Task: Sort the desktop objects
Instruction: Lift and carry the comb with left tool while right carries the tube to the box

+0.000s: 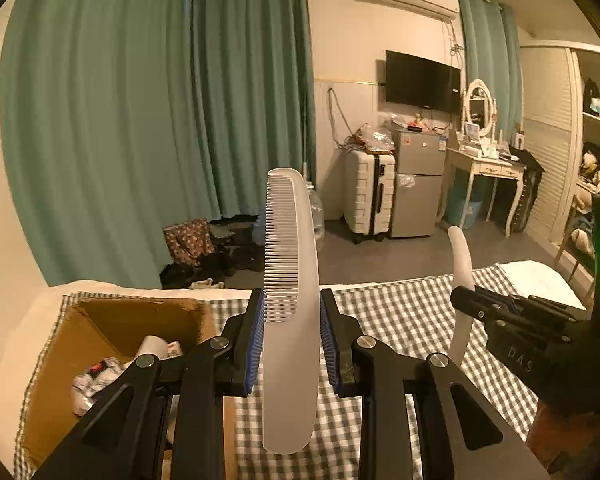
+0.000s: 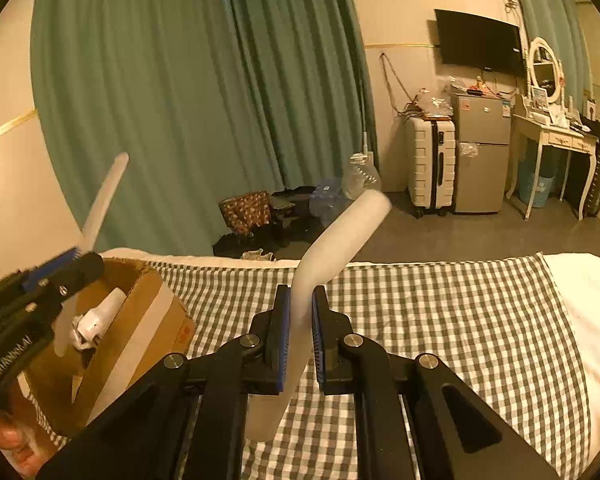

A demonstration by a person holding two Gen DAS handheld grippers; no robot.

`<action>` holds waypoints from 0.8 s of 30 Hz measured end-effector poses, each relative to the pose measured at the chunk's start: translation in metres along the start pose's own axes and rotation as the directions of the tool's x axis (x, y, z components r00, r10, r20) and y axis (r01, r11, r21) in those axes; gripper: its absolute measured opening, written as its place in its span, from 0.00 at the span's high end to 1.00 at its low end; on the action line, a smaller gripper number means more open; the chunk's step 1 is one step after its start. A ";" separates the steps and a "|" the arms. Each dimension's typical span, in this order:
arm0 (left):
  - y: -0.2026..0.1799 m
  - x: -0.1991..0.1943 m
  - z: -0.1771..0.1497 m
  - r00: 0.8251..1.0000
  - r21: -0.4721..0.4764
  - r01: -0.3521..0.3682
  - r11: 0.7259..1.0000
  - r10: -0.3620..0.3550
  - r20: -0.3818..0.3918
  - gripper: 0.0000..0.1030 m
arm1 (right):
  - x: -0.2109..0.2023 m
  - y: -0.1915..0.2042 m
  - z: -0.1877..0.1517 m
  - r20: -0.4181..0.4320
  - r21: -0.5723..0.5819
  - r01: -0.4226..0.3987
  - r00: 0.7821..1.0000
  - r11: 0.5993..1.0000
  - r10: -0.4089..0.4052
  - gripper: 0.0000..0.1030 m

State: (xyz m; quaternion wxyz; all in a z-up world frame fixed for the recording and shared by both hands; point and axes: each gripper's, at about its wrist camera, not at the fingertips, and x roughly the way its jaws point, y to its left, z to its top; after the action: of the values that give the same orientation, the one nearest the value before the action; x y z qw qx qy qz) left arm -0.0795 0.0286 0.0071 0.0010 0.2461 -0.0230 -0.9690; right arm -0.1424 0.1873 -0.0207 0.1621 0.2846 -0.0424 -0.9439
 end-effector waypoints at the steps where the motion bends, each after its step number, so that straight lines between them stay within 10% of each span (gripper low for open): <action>1: 0.004 -0.001 0.001 1.000 -0.002 -0.011 1.000 0.011 0.000 0.75 | 0.001 0.005 0.000 -0.002 -0.003 -0.007 1.000 1.000 0.007 0.90; 24: 0.174 -0.038 -0.016 0.969 -0.152 -0.242 0.958 0.230 -0.095 0.75 | 0.010 0.167 0.018 0.015 -0.148 -0.156 0.987 0.977 0.160 0.90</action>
State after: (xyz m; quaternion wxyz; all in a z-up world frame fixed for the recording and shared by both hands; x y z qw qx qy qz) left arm -0.0402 -0.1454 0.0194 0.1377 0.2774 0.0270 -0.9505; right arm -0.1134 0.0262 0.0181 0.2563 0.2551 0.0025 -0.9323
